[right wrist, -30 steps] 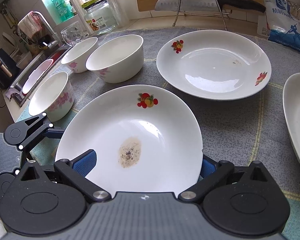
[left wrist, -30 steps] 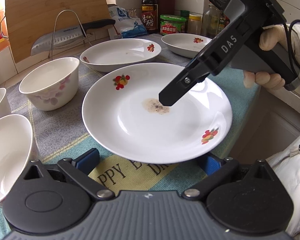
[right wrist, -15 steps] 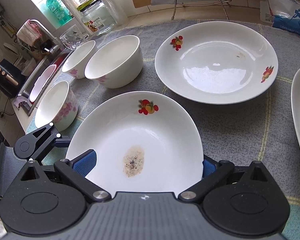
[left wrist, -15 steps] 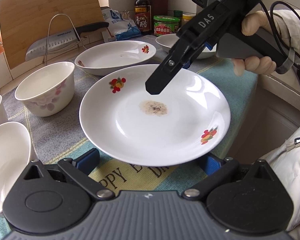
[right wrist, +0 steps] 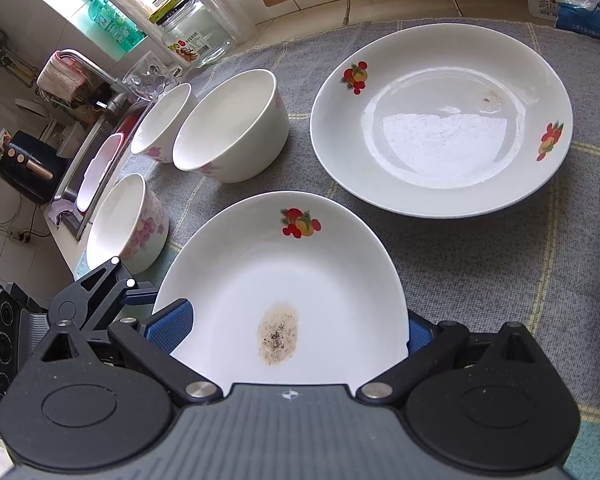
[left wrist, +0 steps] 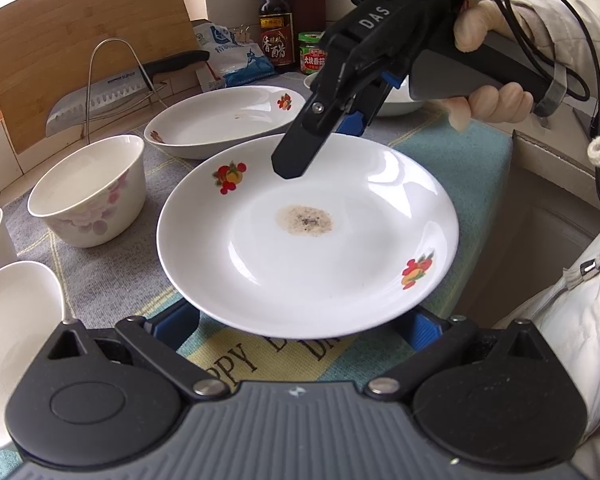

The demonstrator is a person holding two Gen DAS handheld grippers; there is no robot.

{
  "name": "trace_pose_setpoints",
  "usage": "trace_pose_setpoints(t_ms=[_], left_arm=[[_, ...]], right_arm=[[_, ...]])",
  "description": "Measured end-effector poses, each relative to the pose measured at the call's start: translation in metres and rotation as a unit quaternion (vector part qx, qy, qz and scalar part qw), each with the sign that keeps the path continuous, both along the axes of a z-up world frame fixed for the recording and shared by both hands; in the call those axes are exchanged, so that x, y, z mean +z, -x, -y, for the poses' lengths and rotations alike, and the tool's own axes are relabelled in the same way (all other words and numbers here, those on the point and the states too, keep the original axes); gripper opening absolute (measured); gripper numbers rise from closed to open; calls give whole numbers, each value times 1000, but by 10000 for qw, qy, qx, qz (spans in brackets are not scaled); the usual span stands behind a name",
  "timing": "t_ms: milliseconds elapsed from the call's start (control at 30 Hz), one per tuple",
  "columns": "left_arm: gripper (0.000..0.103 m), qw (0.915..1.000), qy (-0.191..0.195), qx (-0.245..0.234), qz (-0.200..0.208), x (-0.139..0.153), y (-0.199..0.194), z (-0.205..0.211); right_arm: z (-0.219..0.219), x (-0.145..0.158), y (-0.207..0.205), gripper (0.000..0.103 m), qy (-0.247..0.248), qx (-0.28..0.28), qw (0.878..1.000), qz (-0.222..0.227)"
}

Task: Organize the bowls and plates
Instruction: 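Lift the stained plate with the right tool and carry it toward another plate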

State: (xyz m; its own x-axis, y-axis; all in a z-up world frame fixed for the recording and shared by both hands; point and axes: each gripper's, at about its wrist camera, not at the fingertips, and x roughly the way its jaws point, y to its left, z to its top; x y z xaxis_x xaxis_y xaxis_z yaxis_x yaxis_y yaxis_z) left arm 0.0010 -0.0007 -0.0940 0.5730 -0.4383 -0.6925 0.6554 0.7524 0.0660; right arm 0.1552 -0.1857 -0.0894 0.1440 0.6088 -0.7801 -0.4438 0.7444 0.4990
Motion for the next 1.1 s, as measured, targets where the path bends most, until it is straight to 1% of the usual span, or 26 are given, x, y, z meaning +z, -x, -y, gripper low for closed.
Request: trace_pose_setpoints(t_ms=[133, 200, 333, 633, 800, 967, 1100], left_arm=[[103, 10000, 12, -54, -35, 0, -2, 0], [103, 10000, -11, -87, -11, 1, -1, 1], [102, 9999, -37, -118, -12, 2, -2, 2], [102, 9998, -108, -140, -111, 5, -5, 5], [102, 9997, -77, -161, -177, 11, -7, 5], [102, 9995, -137, -276, -115, 21, -11, 9], [102, 9993, -110, -344, -87, 30, -15, 14]], right_arm=[[-1, 1, -4, 103, 54, 21, 10000, 68], [-1, 1, -6, 103, -43, 56, 10000, 11], [-5, 1, -4, 103, 111, 176, 9998, 72], [-5, 4, -3, 103, 147, 183, 9997, 12], [-1, 10, -1, 103, 107, 188, 9998, 29], [5, 17, 1, 103, 145, 194, 9997, 99], [14, 23, 0, 103, 162, 120, 9997, 153]])
